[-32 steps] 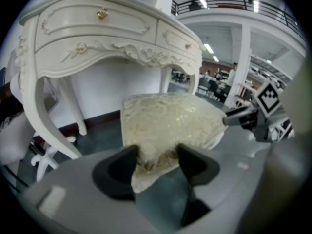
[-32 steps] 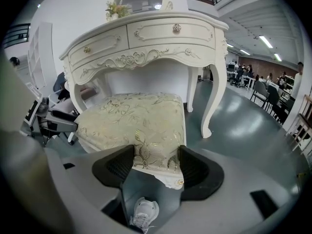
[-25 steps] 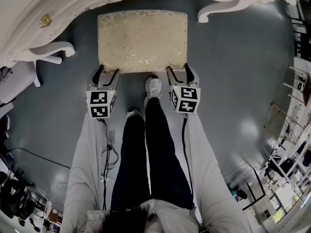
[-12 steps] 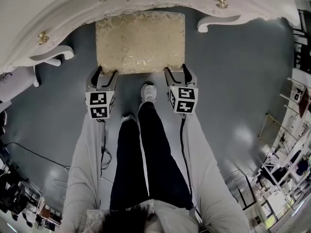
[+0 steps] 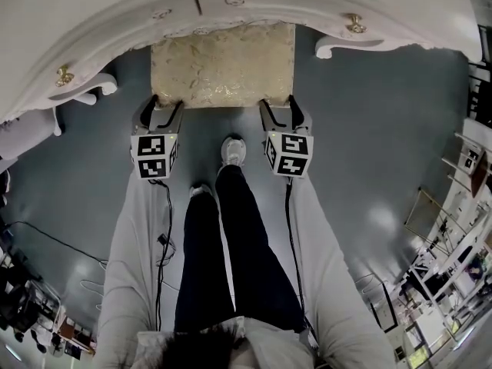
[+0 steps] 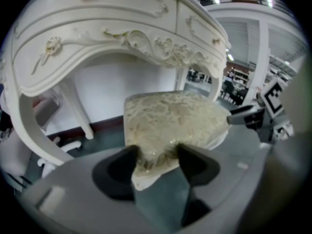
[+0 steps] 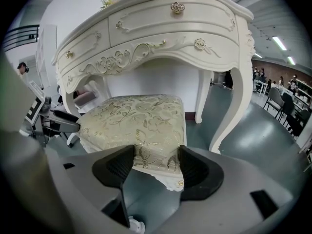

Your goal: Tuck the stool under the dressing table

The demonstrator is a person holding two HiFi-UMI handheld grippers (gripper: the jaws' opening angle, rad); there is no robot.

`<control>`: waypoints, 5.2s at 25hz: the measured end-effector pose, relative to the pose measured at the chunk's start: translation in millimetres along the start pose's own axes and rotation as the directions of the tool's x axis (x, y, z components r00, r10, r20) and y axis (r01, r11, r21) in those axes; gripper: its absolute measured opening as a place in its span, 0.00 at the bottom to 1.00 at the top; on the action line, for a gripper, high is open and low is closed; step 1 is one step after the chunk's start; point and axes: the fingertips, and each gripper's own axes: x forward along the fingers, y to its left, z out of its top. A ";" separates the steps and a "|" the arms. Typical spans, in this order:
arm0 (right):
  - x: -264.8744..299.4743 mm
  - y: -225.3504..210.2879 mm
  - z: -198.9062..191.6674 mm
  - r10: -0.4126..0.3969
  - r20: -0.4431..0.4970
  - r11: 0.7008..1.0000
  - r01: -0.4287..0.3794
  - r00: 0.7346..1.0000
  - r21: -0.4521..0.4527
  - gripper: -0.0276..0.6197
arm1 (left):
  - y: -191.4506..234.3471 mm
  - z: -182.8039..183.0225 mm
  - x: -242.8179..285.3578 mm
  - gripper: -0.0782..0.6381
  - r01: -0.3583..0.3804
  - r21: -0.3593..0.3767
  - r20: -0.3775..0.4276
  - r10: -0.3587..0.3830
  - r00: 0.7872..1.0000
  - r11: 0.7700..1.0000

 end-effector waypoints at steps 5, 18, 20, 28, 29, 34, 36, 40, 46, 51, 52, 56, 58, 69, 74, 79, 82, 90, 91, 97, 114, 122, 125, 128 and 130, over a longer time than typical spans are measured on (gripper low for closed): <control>13.4 -7.2 13.6 0.005 0.002 1.000 -0.005 1.000 -0.005 0.50 | 5.0 13.1 12.0 0.50 -0.008 -0.006 -0.007 0.008 1.000 1.000; 34.9 -25.4 44.7 0.029 0.000 0.999 -0.029 1.000 -0.035 0.50 | 7.2 39.1 28.3 0.50 -0.034 -0.035 0.002 0.035 0.999 0.999; 39.8 -28.7 49.8 0.032 0.006 0.999 -0.031 0.999 -0.036 0.50 | 8.7 44.3 33.1 0.50 -0.041 -0.037 0.006 0.041 0.999 0.998; 56.9 -26.6 76.2 0.041 0.013 0.998 -0.041 0.999 -0.050 0.50 | 26.5 64.0 40.7 0.50 -0.058 -0.053 0.012 0.059 0.998 0.997; 59.9 -26.6 79.4 0.043 0.013 0.998 -0.042 0.999 -0.052 0.50 | 28.8 66.3 42.5 0.50 -0.059 -0.055 0.011 0.060 0.998 0.997; 73.9 -28.2 91.8 0.049 0.014 0.997 -0.048 0.999 -0.066 0.50 | 36.5 73.2 51.0 0.50 -0.061 -0.070 0.012 0.062 0.998 0.996; 78.5 -29.3 96.3 0.052 0.019 0.996 -0.050 0.998 -0.071 0.50 | 38.7 75.9 54.2 0.50 -0.065 -0.075 0.018 0.067 0.998 0.995; 84.3 -35.5 104.8 0.053 0.028 0.996 -0.051 0.998 -0.075 0.50 | 39.2 85.3 60.7 0.50 -0.069 -0.078 0.025 0.071 0.997 0.995; 85.9 -30.7 106.0 0.060 0.027 0.995 -0.057 0.998 -0.077 0.50 | 44.1 83.0 59.7 0.50 -0.073 -0.086 0.021 0.075 0.997 0.994; 82.0 -31.7 103.6 0.054 0.013 0.997 -0.053 0.998 -0.062 0.48 | 42.1 83.2 58.6 0.50 -0.081 -0.099 0.001 0.081 0.997 0.992; 79.6 -31.7 103.4 0.052 0.011 0.997 -0.051 0.999 -0.061 0.47 | 40.5 83.6 57.1 0.50 -0.083 -0.101 -0.004 0.083 0.997 0.991; 68.4 -22.8 99.8 0.068 -0.027 0.994 -0.070 0.997 -0.086 0.12 | 30.8 84.8 48.1 0.43 -0.079 -0.064 -0.008 0.079 0.997 0.995; 61.1 -12.4 100.0 0.089 -0.040 0.991 -0.093 0.995 -0.097 0.05 | 30.8 87.2 40.3 0.34 -0.097 -0.035 -0.009 0.097 0.995 0.995; 8.1 -4.6 107.0 0.081 0.044 0.995 -0.078 0.996 -0.066 0.05 | 9.9 95.0 -4.9 0.12 -0.131 -0.024 0.055 0.132 0.990 0.991; -25.7 6.8 125.9 0.080 0.118 0.996 -0.074 0.990 -0.055 0.05 | 0.6 107.7 -43.4 0.12 -0.139 -0.035 0.117 0.142 0.983 0.990; -64.9 24.3 134.7 0.081 0.144 0.996 -0.074 0.986 -0.056 0.05 | -9.2 114.3 -84.1 0.12 -0.113 -0.064 0.159 0.122 0.980 0.992; -77.3 36.6 127.5 0.082 0.136 0.994 -0.071 0.987 -0.078 0.05 | -9.6 108.7 -98.9 0.12 -0.083 -0.083 0.182 0.097 0.979 0.993; -134.2 61.0 141.6 0.093 0.182 0.991 -0.073 0.979 -0.113 0.05 | -14.3 120.1 -159.1 0.12 -0.056 -0.085 0.261 0.076 0.962 0.995; -142.6 64.3 145.9 0.096 0.192 0.990 -0.073 0.977 -0.120 0.05 | -15.6 123.5 -167.6 0.12 -0.055 -0.083 0.273 0.075 0.959 0.995; -196.1 80.3 175.0 0.101 0.264 0.990 -0.071 0.959 -0.123 0.05 | -20.5 153.2 -217.8 0.12 -0.050 -0.103 0.345 0.083 0.935 0.993; -330.6 107.9 233.6 0.104 0.434 0.990 -0.051 0.895 -0.133 0.05 | -42.9 213.2 -352.9 0.12 -0.050 -0.041 0.522 0.064 0.851 0.998; -384.8 117.4 248.3 0.079 0.509 0.990 -0.010 0.857 -0.138 0.05 | -56.2 232.6 -409.3 0.12 -0.043 -0.016 0.595 0.044 0.803 0.999; -401.2 122.8 251.3 0.072 0.532 0.992 -0.003 0.844 -0.129 0.05 | -57.2 237.2 -429.5 0.12 -0.041 -0.025 0.617 0.048 0.785 0.999; -416.0 128.3 254.3 0.062 0.551 0.993 0.007 0.832 -0.121 0.05 | -55.7 240.5 -449.6 0.12 -0.039 -0.050 0.640 0.062 0.766 0.998; -425.8 132.6 256.1 0.056 0.565 0.992 0.016 0.823 -0.122 0.05 | -54.7 241.6 -462.5 0.12 -0.041 -0.060 0.656 0.070 0.751 0.997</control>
